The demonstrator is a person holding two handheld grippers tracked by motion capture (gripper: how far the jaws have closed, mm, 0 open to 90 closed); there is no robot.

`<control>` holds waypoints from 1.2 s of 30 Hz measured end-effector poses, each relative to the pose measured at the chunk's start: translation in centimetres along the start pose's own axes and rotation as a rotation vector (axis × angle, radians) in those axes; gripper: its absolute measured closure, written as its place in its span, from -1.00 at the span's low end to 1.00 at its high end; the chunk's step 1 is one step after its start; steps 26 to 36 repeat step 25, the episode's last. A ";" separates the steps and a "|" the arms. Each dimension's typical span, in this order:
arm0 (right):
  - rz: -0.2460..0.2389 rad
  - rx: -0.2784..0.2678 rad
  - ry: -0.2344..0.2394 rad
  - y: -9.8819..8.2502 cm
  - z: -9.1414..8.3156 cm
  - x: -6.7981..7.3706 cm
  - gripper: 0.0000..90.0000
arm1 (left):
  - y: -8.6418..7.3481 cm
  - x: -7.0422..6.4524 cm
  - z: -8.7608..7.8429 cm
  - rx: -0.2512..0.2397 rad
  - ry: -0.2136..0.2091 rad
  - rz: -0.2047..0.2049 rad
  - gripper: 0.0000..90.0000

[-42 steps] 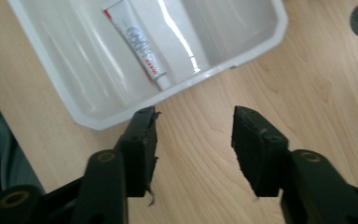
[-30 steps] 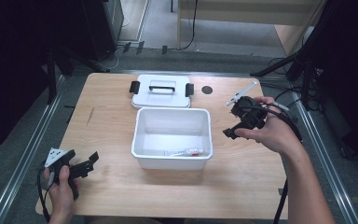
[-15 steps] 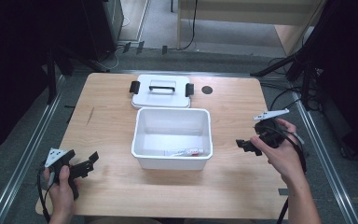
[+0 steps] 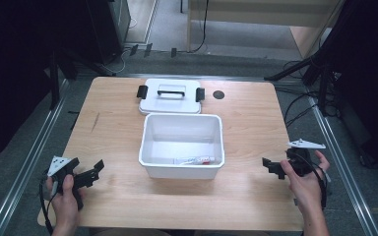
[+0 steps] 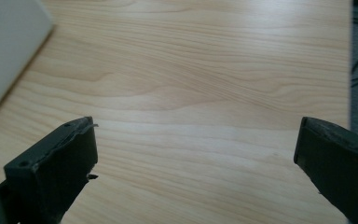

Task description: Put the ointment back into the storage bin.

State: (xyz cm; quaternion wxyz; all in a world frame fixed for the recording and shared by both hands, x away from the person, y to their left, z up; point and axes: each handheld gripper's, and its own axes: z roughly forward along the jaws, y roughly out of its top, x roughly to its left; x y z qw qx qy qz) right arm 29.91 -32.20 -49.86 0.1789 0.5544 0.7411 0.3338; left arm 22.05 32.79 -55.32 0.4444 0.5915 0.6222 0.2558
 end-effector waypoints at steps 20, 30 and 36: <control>0.083 -0.190 -0.057 -6.7 -0.9 -3.9 -1.00 | 0.0 0.0 0.0 0.000 0.006 -0.003 -1.00; 0.047 -0.272 -0.090 -6.9 -1.5 -2.9 -1.00 | 0.0 0.1 0.0 -0.004 0.007 -0.024 -1.00; 0.047 -0.272 -0.090 -6.9 -1.5 -2.9 -1.00 | 0.0 0.1 0.0 -0.004 0.007 -0.024 -1.00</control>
